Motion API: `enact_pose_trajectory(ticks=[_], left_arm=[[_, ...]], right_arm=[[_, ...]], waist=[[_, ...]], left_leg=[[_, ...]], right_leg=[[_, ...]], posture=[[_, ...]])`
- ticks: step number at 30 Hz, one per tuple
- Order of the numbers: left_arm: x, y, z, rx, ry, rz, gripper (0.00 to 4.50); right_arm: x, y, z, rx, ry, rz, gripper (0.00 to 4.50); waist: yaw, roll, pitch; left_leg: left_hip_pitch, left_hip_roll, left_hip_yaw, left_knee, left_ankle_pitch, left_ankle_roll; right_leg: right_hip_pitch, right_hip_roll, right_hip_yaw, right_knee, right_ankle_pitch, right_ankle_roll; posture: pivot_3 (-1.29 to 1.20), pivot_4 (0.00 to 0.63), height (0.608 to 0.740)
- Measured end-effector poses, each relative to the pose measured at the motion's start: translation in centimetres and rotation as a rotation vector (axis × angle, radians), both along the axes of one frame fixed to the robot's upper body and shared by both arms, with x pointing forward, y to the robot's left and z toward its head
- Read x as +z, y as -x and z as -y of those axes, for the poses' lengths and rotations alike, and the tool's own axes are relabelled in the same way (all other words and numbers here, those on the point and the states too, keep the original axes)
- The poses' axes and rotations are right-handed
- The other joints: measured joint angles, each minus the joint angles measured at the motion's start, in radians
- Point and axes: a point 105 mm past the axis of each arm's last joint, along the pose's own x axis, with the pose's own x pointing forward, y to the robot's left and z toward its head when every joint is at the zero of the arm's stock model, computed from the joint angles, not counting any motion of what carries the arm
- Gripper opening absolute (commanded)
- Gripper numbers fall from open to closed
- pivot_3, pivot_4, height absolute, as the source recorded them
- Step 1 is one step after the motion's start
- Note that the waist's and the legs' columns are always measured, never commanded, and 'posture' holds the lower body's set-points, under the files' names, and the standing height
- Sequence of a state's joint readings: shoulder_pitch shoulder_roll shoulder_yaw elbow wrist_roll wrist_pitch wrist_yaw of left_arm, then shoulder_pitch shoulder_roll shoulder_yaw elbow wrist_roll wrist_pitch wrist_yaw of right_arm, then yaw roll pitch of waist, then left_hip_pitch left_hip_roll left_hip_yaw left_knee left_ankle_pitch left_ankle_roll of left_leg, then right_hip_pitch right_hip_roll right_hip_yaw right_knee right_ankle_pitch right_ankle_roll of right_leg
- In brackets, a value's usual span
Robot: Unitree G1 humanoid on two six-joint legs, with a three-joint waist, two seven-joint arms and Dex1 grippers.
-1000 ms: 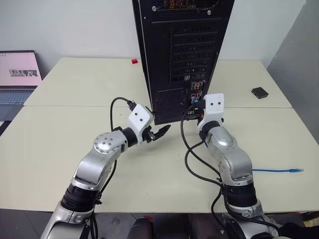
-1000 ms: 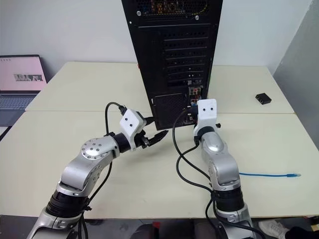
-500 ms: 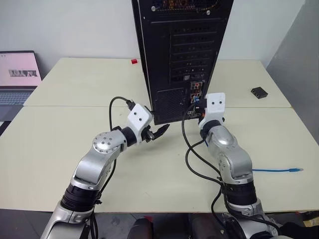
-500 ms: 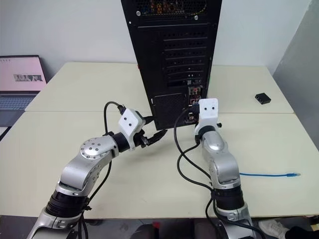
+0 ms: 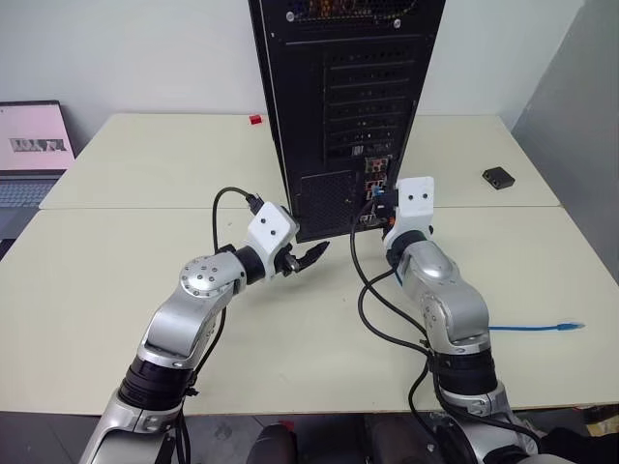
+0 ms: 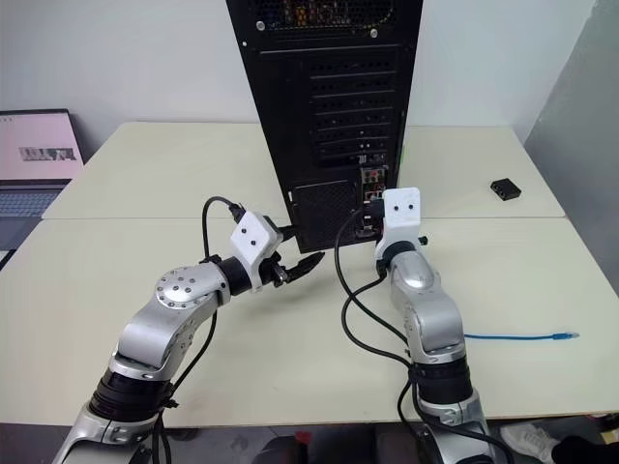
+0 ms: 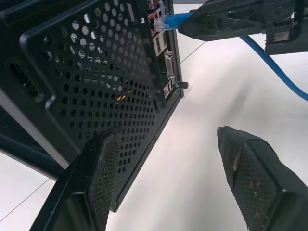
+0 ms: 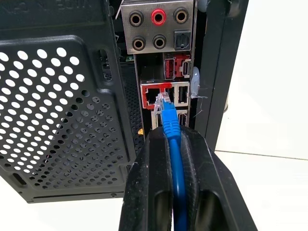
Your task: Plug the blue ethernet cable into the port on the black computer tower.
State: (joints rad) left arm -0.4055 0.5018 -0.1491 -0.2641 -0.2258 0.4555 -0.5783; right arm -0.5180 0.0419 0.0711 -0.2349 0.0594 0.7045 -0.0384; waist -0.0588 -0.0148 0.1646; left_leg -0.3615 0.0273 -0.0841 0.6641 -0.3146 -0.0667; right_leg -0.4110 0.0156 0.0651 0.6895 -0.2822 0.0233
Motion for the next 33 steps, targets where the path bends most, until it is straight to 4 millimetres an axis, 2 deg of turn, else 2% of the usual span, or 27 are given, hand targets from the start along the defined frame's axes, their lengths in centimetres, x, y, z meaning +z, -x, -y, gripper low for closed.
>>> enact_pose_trajectory(ticks=[33], left_arm=[[-0.05,-0.07,-0.02,0.005,-0.006,0.006,3.33]], right_arm=[[0.39,0.47,-0.84,-0.003,-0.03,-0.008,0.0]], waist=[[-0.001,0.0,0.0]], left_leg=[[-0.002,0.0,0.001,-0.002,0.0,0.0]], right_leg=[[-0.002,0.0,0.001,-0.001,0.0,0.0]], posture=[[0.0,0.15,0.74]])
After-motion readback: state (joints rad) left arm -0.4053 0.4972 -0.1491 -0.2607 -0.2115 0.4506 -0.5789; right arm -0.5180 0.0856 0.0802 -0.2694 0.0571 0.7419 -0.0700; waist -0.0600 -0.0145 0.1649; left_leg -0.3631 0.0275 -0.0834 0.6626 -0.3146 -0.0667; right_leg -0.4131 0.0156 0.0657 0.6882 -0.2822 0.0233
